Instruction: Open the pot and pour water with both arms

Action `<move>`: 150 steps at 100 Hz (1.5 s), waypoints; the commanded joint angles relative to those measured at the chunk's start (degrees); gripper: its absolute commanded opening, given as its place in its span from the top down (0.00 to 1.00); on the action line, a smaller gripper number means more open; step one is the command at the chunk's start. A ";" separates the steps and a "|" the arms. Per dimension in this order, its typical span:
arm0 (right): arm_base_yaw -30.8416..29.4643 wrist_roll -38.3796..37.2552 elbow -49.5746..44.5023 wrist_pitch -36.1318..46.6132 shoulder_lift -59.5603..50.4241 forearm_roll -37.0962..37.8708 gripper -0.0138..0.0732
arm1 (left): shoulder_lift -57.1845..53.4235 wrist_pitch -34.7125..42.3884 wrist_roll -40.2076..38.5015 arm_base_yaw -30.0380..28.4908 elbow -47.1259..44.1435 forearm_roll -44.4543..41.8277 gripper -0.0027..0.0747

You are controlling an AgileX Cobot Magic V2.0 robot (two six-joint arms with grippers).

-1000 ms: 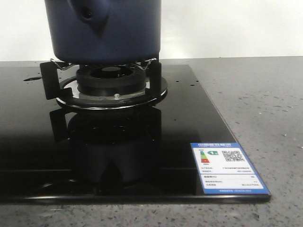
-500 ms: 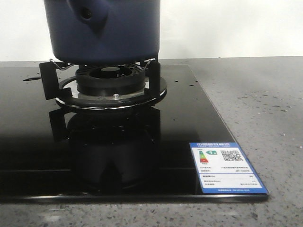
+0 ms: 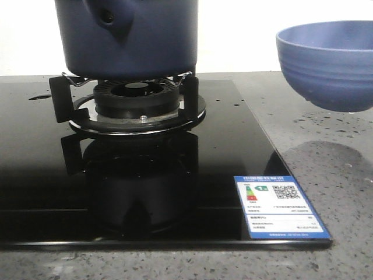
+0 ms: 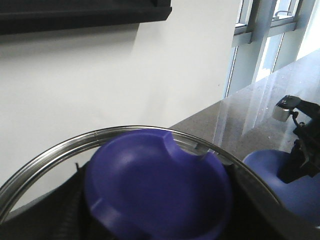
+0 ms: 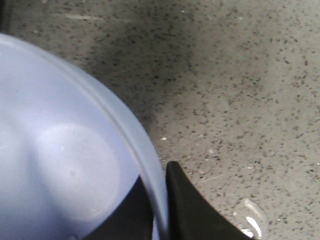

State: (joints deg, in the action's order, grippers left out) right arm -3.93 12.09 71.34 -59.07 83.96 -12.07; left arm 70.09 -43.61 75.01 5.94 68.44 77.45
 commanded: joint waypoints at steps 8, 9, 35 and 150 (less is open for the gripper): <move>-0.60 -0.06 1.04 2.77 -0.28 0.52 0.89 | -0.36 0.46 0.04 0.44 2.25 3.90 0.47; -0.60 -0.06 1.04 2.74 -0.14 0.52 0.89 | -0.37 0.46 0.04 0.44 2.25 3.90 0.47; -0.60 -0.06 0.58 3.91 1.28 0.52 0.89 | -0.37 0.70 0.04 0.44 2.25 3.90 0.47; -0.72 0.21 10.20 0.49 -14.83 -1.27 0.40 | 5.52 0.25 3.38 5.44 2.25 6.70 0.47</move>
State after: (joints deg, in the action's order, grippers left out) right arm -4.39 12.09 79.62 -60.24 72.51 -12.58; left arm 76.40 -45.02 76.24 9.30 68.44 77.83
